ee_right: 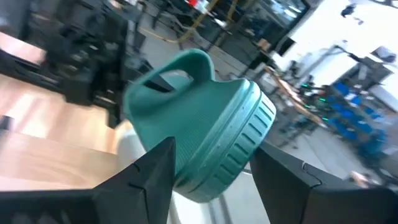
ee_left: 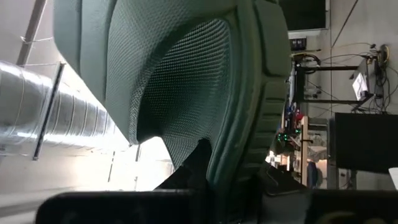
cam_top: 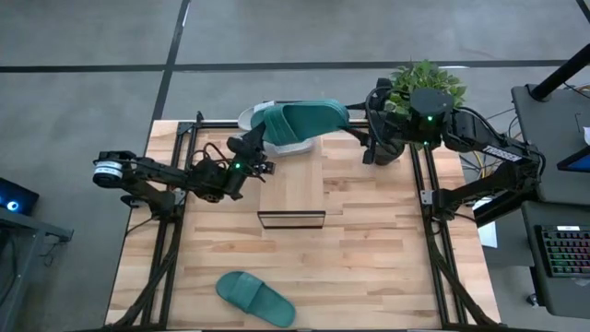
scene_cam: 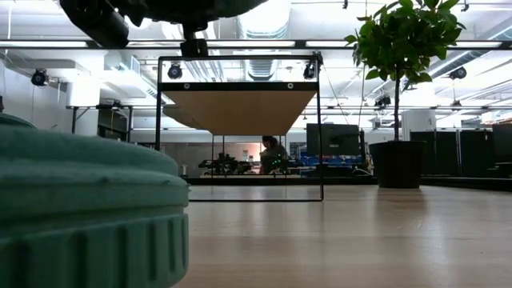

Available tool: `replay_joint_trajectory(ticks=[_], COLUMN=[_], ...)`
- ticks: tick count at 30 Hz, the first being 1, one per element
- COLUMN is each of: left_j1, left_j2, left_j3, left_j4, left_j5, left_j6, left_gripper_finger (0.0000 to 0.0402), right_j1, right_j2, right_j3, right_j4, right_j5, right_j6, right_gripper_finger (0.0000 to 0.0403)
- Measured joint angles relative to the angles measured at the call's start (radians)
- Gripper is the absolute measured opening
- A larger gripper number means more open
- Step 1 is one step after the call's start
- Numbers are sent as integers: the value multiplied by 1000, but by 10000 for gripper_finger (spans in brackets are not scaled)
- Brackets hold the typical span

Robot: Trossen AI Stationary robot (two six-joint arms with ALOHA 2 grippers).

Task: Pick and place slides into the shelf
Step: Put the left blue slide on the shelf

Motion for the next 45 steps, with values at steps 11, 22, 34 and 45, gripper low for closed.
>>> replay_joint_trajectory(ticks=[11, 22, 34, 45], left_j1=[5, 2, 1, 0], left_j2=[-5, -56, -307, -370], left_j3=[-5, -18, 64, 100], left_j4=[-6, -28, -1069, -1196], left_j5=[-74, -126, 46, 129], left_j6=[8, -26, -876, -1067], left_gripper_finger=[18, 18, 17, 17], right_j1=[1, 4, 125, 329], right_j2=[-9, -5, 7, 93], right_j3=[3, 3, 0, -9], right_j4=[12, -7, -130, -127], right_j5=[70, 69, -72, 283], right_j6=[-81, -93, -306, -454], right_gripper_finger=[189, 189, 189, 172])
